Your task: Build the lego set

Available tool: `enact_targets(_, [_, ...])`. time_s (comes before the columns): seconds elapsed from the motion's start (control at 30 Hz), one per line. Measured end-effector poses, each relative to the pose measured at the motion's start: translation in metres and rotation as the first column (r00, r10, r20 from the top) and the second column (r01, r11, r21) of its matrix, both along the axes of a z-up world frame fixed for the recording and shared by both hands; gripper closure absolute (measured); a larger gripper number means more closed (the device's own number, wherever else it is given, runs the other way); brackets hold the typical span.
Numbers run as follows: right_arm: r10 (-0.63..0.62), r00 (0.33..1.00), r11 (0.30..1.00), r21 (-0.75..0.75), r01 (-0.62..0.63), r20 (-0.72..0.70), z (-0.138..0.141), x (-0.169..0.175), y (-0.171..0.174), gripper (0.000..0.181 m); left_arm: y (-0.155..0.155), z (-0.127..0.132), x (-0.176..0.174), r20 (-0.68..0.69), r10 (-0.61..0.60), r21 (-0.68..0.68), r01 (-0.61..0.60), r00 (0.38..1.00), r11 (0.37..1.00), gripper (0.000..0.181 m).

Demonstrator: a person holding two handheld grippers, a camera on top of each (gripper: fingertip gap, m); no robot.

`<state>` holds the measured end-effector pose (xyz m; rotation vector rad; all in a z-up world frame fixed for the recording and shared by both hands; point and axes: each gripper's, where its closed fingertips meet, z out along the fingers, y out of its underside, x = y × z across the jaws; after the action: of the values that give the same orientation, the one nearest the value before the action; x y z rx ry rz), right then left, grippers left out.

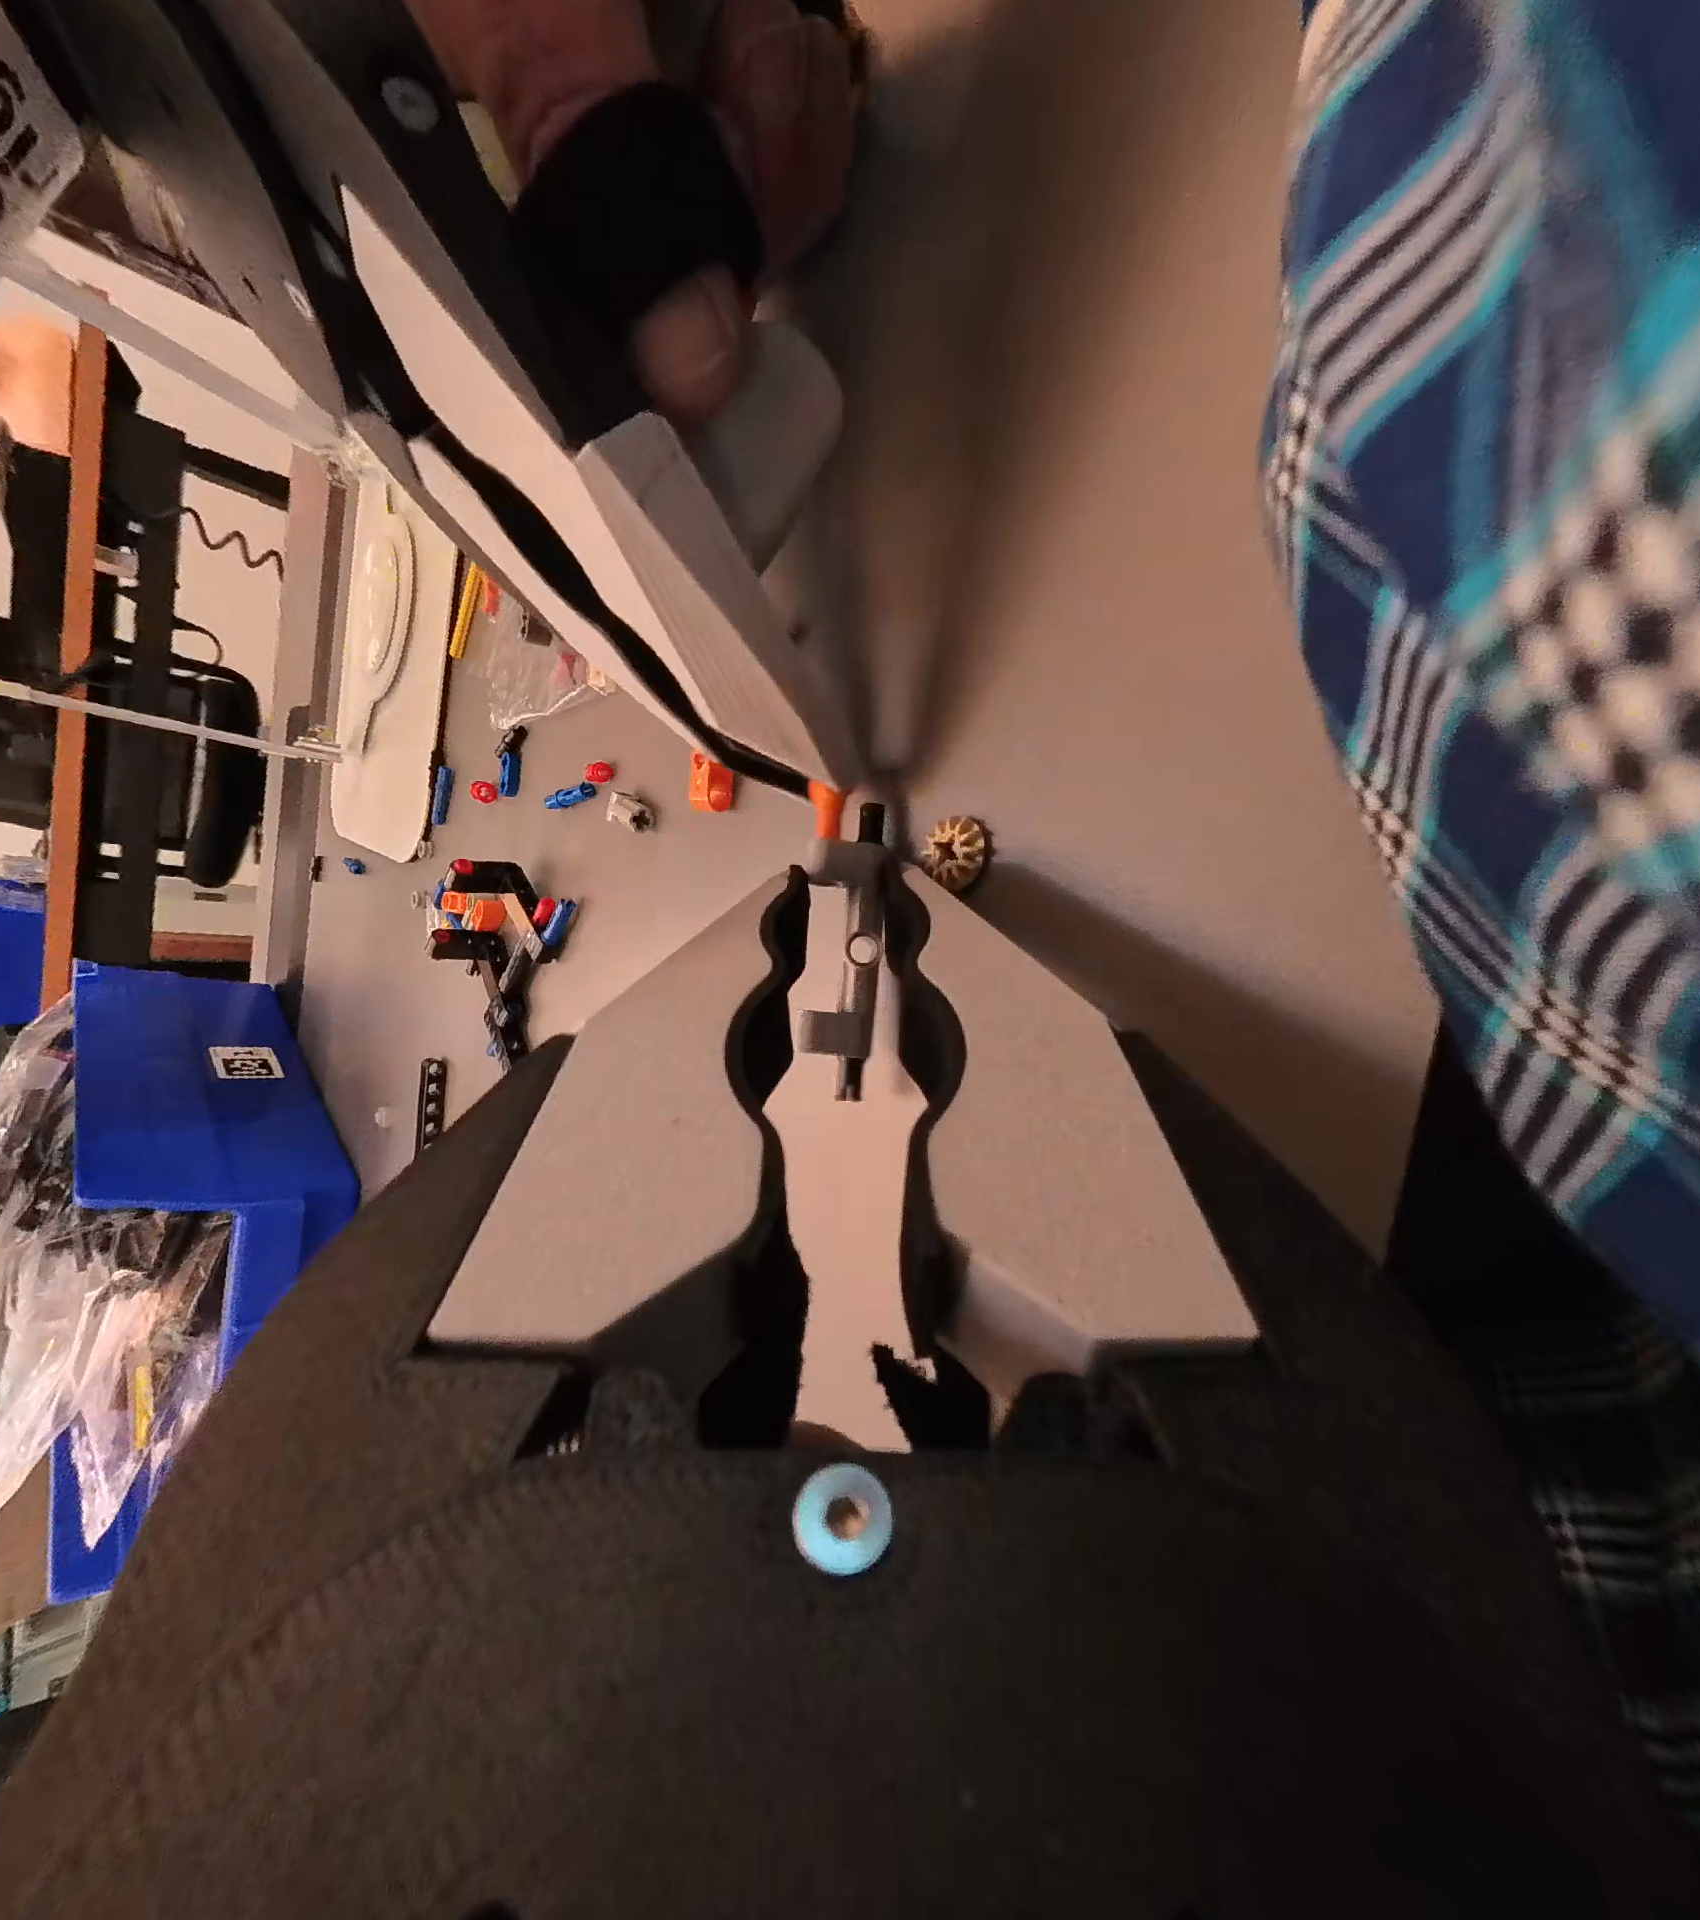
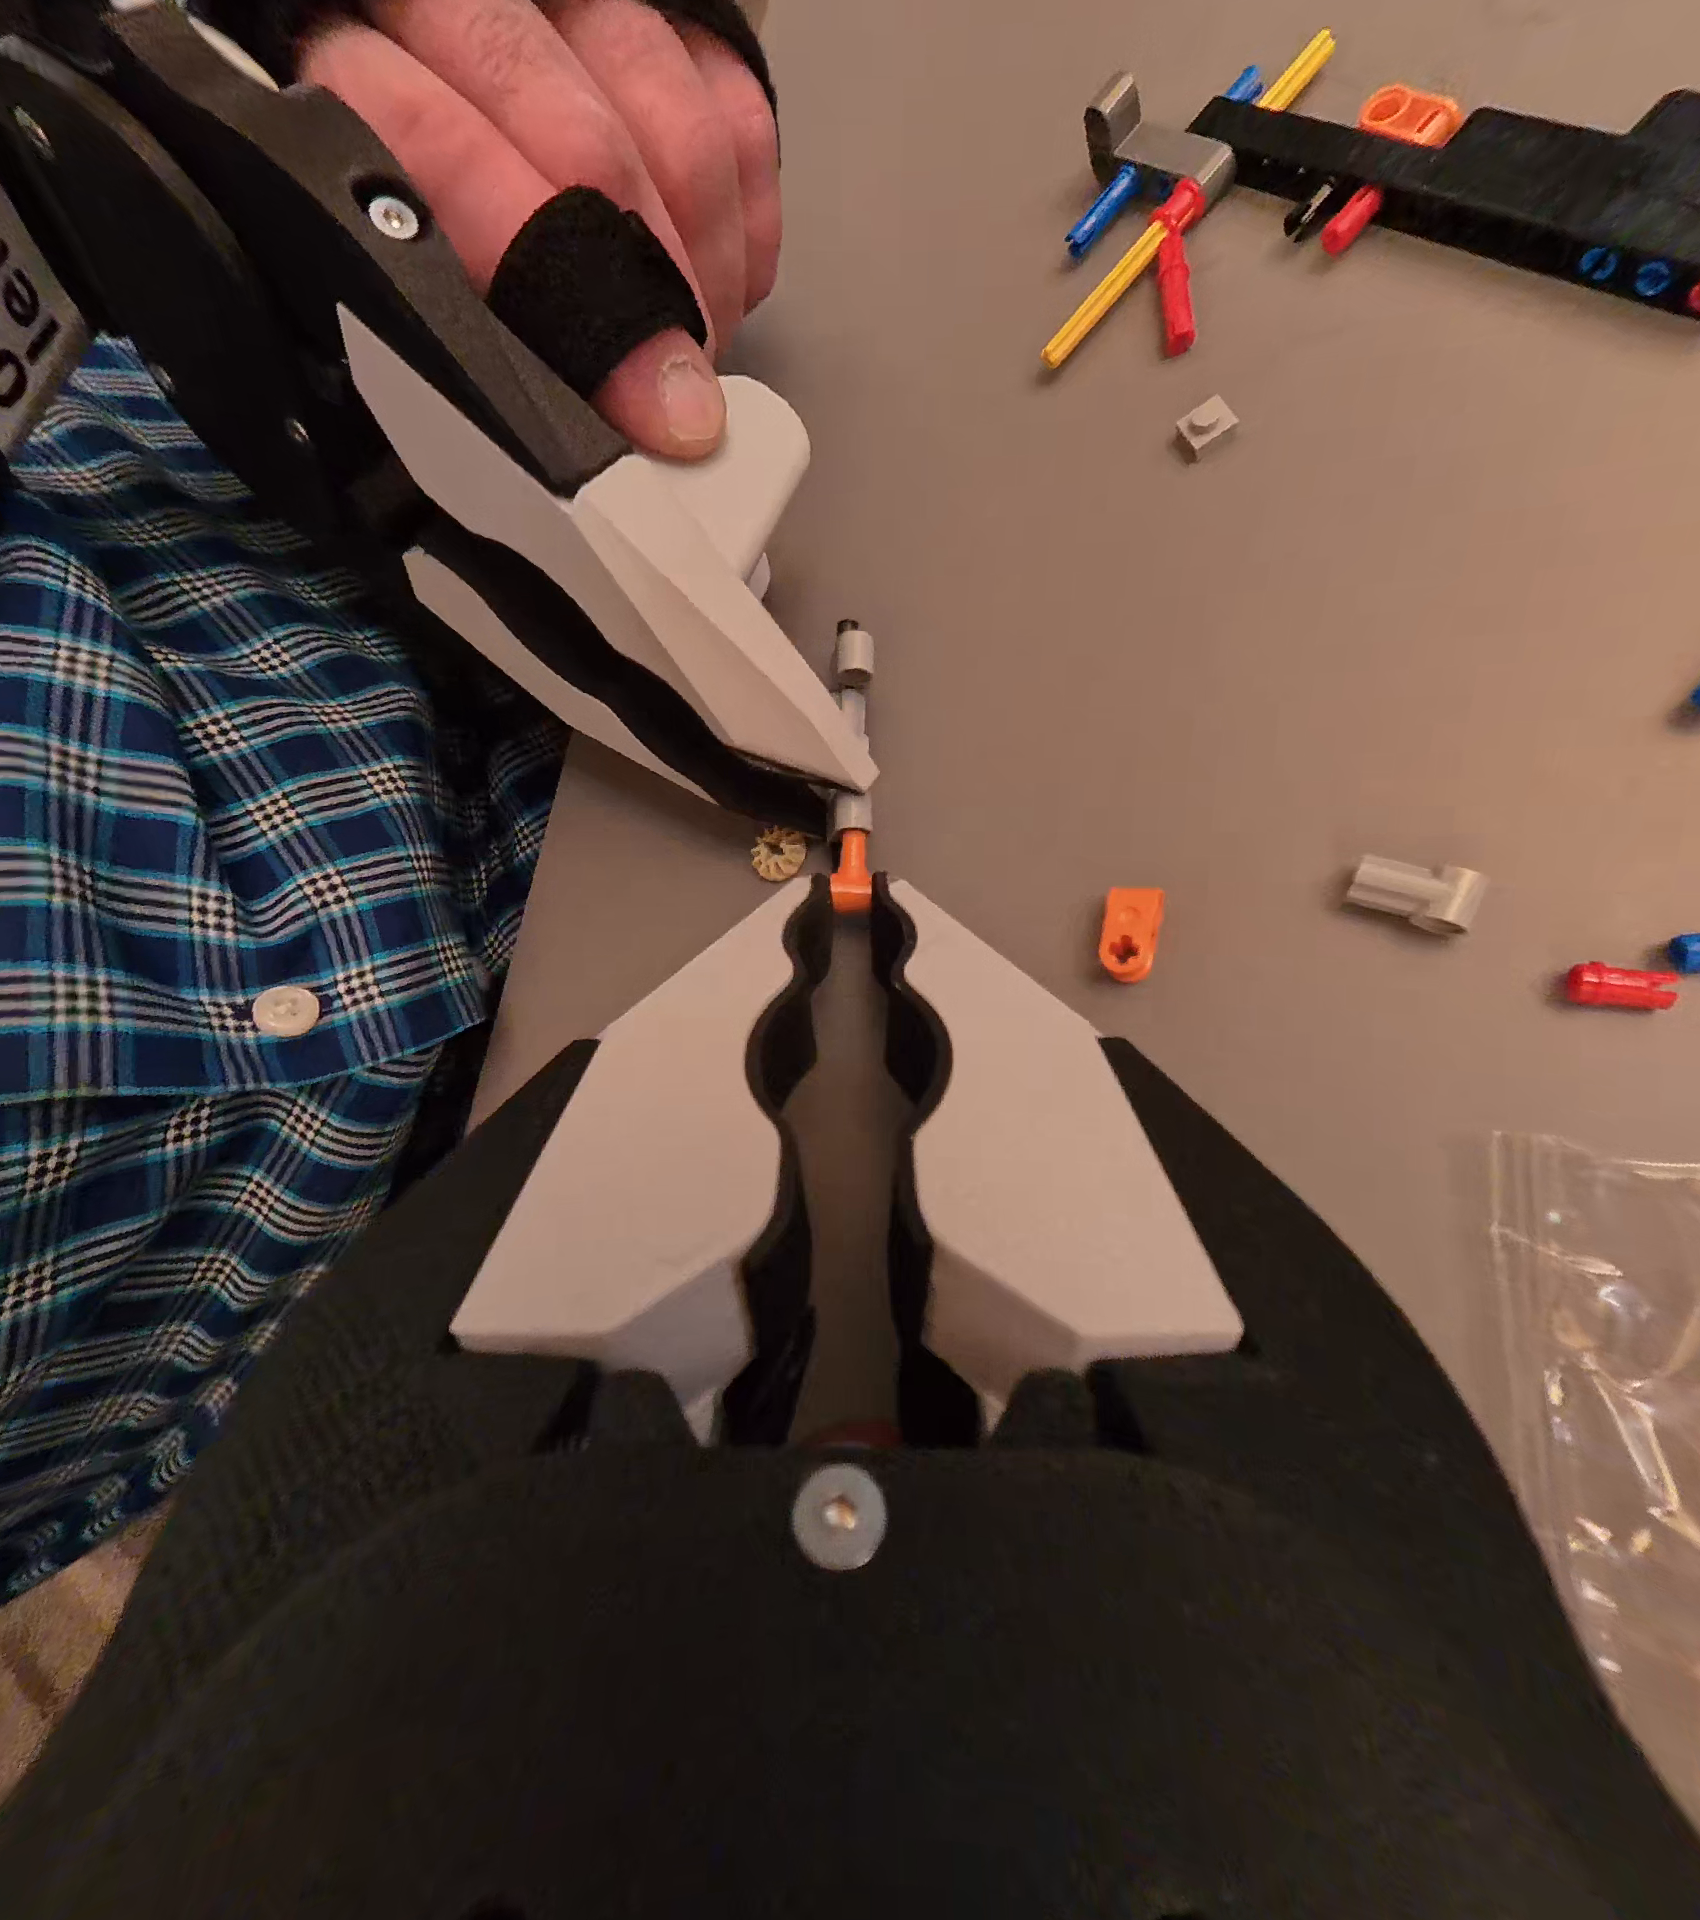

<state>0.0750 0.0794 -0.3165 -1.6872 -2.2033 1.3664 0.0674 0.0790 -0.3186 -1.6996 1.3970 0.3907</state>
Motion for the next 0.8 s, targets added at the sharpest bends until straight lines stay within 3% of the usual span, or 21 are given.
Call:
enact_targets(0.43, [-0.034,0.999,0.999,0.014,0.034,-0.002,-0.0012,0.0006,-0.0046,0.176,-0.0033,-0.0001,0.0016,0.008,0.000,0.006,0.000,1.000,1.000,0.170])
enact_targets(0.8, [0.019,0.993,0.998,0.052,-0.026,0.120,-0.0005,0.0016,-0.0012,0.177,-0.0011,-0.0001,0.0016,-0.111,-0.040,0.027,0.043,0.993,0.999,0.170])
